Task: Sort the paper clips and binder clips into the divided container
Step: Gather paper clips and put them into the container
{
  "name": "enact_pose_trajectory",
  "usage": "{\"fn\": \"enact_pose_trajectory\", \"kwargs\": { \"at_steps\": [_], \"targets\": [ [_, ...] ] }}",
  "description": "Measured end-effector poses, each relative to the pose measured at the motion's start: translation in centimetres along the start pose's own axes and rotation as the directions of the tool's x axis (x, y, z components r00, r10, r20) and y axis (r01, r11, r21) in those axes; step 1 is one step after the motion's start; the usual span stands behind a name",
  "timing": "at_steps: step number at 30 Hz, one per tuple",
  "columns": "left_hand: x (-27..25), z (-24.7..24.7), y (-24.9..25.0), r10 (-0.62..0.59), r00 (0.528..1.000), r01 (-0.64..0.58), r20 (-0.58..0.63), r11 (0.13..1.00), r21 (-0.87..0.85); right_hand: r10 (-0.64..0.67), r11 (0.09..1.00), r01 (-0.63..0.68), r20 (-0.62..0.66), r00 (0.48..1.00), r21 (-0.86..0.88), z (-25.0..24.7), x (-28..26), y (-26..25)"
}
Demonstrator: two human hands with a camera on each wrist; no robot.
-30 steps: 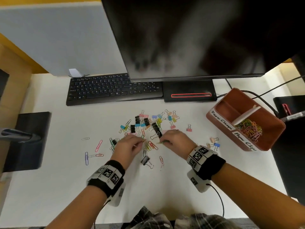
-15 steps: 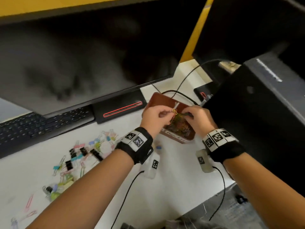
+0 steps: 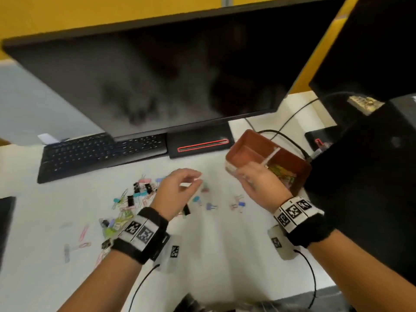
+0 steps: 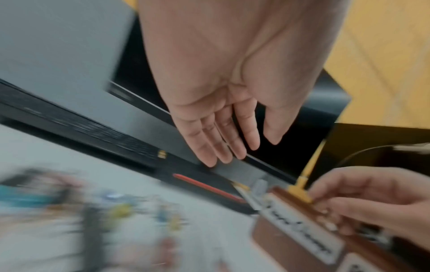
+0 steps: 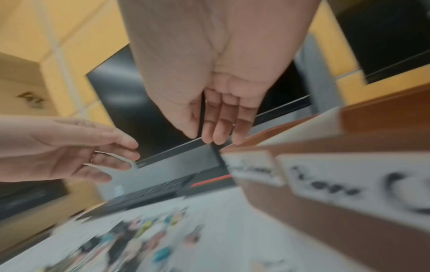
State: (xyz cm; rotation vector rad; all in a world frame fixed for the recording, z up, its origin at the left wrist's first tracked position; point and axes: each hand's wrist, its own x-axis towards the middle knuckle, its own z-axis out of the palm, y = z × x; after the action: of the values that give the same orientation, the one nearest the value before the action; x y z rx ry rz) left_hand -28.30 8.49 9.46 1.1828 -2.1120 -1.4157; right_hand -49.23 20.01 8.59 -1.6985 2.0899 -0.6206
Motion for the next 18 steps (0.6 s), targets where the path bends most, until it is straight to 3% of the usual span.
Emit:
{"fn": "enact_pose_trajectory", "kwargs": {
  "at_steps": [2, 5, 8, 10, 15, 18],
  "targets": [
    [-2.6, -4.2, -3.8, -0.043, 0.993, 0.057, -0.108, 0.990, 0.127, -0.081, 0.997, 0.082, 0.120, 0.990, -0.007, 2.7, 0.7, -2.7],
    [-6.7, -10.1, -10.2, -0.142, 0.957, 0.222, -0.252, 0.921, 0.322, -0.049, 0.998, 0.061, 0.314, 0.948, -0.030, 7.0, 1.6, -6.9],
    [-10.4, -14.5, -16.1, -0.215, 0.893, 0.391, -0.395, 0.804, 0.448, -0.013, 0.994, 0.061, 0.454, 0.891, -0.090, 10.8, 2.9, -10.7],
    [-12.0, -16.8, -18.7, -0.298, 0.828, 0.514, -0.474, 0.740, 0.433, -0.011, 0.994, 0.062, 0.489, 0.872, -0.087, 13.1, 3.8, -12.9],
    [-13.7, -20.0, -22.6, -0.576, 0.694, 0.720, -0.433, 0.581, 0.380, 0.108, 0.991, -0.051, 0.519, 0.848, -0.122, 18.2, 5.8, -16.3],
    [-13.7, -20.5, -24.2, -0.569, 0.725, 0.681, -0.389, 0.675, 0.283, 0.224, 0.971, -0.149, 0.496, 0.839, -0.187, 19.9, 6.7, -17.1]
  ]
}}
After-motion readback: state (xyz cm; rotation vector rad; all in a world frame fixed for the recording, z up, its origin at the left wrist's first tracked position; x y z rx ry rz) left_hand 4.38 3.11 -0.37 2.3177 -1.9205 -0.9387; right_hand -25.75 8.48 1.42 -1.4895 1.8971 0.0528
